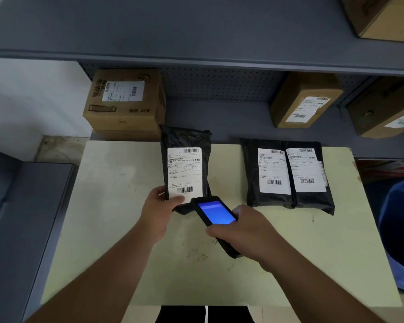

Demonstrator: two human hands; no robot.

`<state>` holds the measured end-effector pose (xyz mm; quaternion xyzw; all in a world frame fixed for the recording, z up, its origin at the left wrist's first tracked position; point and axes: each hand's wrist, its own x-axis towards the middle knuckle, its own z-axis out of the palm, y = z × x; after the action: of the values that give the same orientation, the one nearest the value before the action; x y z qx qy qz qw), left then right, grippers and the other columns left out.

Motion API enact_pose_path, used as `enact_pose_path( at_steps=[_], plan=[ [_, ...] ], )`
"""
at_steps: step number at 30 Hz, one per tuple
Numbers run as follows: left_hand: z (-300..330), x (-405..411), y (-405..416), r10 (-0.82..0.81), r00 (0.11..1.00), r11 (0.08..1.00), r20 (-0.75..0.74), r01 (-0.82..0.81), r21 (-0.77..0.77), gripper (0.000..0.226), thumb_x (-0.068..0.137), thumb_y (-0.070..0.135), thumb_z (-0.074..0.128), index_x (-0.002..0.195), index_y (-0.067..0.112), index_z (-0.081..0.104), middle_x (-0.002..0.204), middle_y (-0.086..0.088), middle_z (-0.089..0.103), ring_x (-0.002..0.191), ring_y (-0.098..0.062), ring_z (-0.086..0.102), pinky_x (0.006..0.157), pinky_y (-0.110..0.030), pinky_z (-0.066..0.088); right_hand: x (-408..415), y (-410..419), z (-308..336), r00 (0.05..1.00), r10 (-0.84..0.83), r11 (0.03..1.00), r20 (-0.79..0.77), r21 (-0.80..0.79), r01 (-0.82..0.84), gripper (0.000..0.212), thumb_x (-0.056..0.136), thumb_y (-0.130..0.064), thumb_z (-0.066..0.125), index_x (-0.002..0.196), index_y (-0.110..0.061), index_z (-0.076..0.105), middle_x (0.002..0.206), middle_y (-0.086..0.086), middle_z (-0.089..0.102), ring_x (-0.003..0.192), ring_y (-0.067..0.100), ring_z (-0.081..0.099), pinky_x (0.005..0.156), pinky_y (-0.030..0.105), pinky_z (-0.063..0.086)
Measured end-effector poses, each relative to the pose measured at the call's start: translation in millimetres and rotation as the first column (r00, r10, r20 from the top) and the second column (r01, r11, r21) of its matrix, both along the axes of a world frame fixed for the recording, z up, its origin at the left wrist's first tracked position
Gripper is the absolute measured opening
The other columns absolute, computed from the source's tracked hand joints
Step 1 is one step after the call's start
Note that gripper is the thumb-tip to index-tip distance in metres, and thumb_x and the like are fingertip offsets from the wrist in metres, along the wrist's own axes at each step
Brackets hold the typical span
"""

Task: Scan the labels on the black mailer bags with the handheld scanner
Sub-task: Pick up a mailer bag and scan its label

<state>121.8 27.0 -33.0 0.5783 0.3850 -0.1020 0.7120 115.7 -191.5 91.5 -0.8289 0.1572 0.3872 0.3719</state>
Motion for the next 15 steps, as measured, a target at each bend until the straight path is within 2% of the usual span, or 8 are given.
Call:
enact_pose_path(
  at_steps=[8, 12, 15],
  plan=[
    [9, 9, -20, 0.007, 1.000, 0.997, -0.023, -0.009, -0.073, 0.042, 0.086, -0.009, 0.072, 0.126, 0.003, 0.061, 0.116, -0.010, 0.078, 0.098, -0.020, 0.077, 0.077, -0.024, 0.055, 5, -30, -1, 0.998, -0.069, 0.998, 0.003, 0.004, 0.069, 0.050, 0.068, -0.044, 0.088, 0.104, -0.017, 0.066, 0.098, 0.007, 0.075, 0.069, 0.016, 0.068, 0.058, 0.029, 0.054],
    [16, 19, -40, 0.007, 1.000, 0.994, -0.029, -0.010, -0.105, 0.044, 0.087, -0.005, 0.073, 0.128, 0.005, 0.061, 0.120, -0.009, 0.077, 0.105, -0.021, 0.074, 0.081, -0.025, 0.052, 4, -52, 3, 0.991, -0.134, 0.991, 0.009, 0.014, 0.134, 0.047, 0.070, -0.038, 0.088, 0.104, -0.014, 0.067, 0.083, 0.002, 0.071, 0.058, 0.012, 0.063, 0.047, 0.021, 0.050],
    [23, 28, -57, -0.013, 1.000, 0.989, -0.023, 0.010, -0.149, 0.041, 0.089, -0.005, 0.071, 0.128, 0.004, 0.062, 0.121, -0.009, 0.077, 0.108, -0.020, 0.074, 0.088, -0.027, 0.053, 2, -70, 5, 0.983, -0.182, 0.983, 0.013, 0.017, 0.182, 0.046, 0.072, -0.036, 0.089, 0.103, -0.012, 0.065, 0.072, -0.003, 0.065, 0.047, 0.008, 0.056, 0.045, 0.020, 0.047]
  ],
)
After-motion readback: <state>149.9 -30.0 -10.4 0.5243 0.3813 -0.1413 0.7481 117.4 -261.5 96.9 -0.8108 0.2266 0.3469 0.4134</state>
